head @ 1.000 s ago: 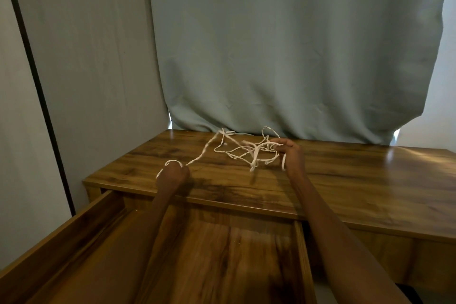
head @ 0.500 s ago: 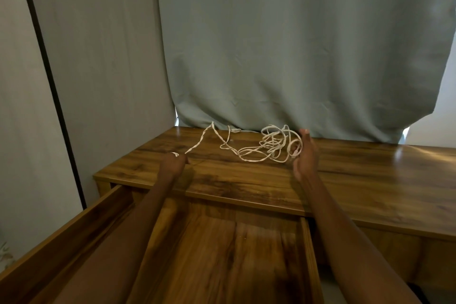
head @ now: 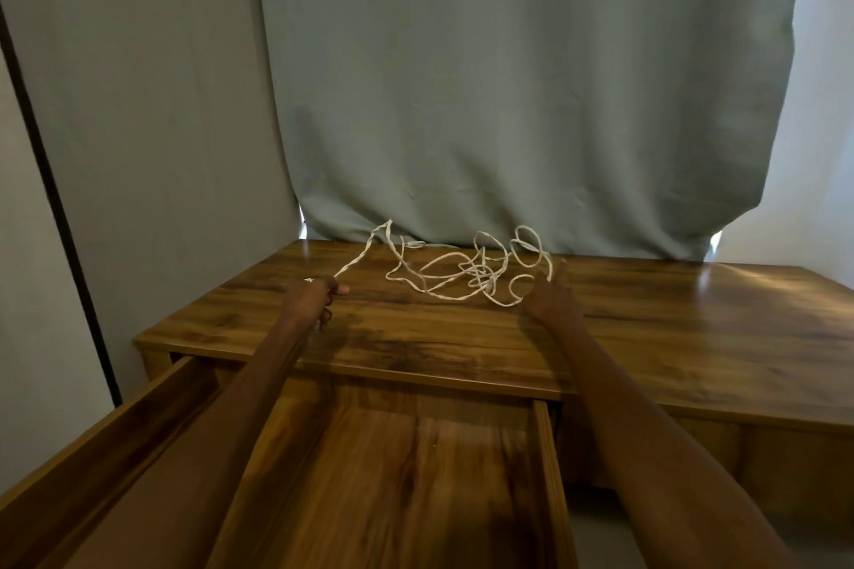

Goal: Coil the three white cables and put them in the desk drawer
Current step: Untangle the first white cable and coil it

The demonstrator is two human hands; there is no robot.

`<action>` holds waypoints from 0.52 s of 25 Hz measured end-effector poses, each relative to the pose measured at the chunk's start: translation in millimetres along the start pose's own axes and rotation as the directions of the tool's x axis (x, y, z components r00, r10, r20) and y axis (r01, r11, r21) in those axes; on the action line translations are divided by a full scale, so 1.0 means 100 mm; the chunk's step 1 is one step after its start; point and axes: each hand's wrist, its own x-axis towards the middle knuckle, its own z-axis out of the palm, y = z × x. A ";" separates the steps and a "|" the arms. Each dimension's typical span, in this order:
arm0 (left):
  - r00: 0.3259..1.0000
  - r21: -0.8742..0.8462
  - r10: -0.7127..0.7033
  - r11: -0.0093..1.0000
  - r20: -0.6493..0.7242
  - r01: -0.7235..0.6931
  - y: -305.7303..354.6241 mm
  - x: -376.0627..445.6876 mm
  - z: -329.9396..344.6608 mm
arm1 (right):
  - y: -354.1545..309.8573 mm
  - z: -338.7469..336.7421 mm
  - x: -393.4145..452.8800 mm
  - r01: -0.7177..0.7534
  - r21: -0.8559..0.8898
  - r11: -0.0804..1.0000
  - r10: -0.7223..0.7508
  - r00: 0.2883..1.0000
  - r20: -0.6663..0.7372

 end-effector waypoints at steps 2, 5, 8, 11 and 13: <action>1.000 0.017 0.015 1.000 0.003 -0.015 -0.01 -0.02 0.05 | 0.08 -0.01 -0.04 0.076 0.021 0.997 -0.071 0.979 -0.191; 0.999 0.038 0.023 0.999 0.028 -0.024 0.00 -0.09 0.21 | -0.03 -0.02 -0.19 0.296 0.220 0.929 -0.169 0.871 -0.461; 0.996 0.052 0.083 0.995 0.029 -0.084 0.05 -0.20 0.38 | -0.44 -0.09 -0.48 0.477 0.472 0.742 -0.406 0.879 -0.250; 0.971 0.073 0.238 0.968 0.011 -0.238 0.12 -0.30 0.50 | -0.94 -0.08 -0.80 0.449 0.588 0.673 -0.595 0.800 0.070; 0.955 0.085 0.297 0.951 0.011 -0.297 0.17 -0.34 0.50 | -1.20 0.07 -0.85 0.518 0.556 0.650 -0.614 0.789 -0.017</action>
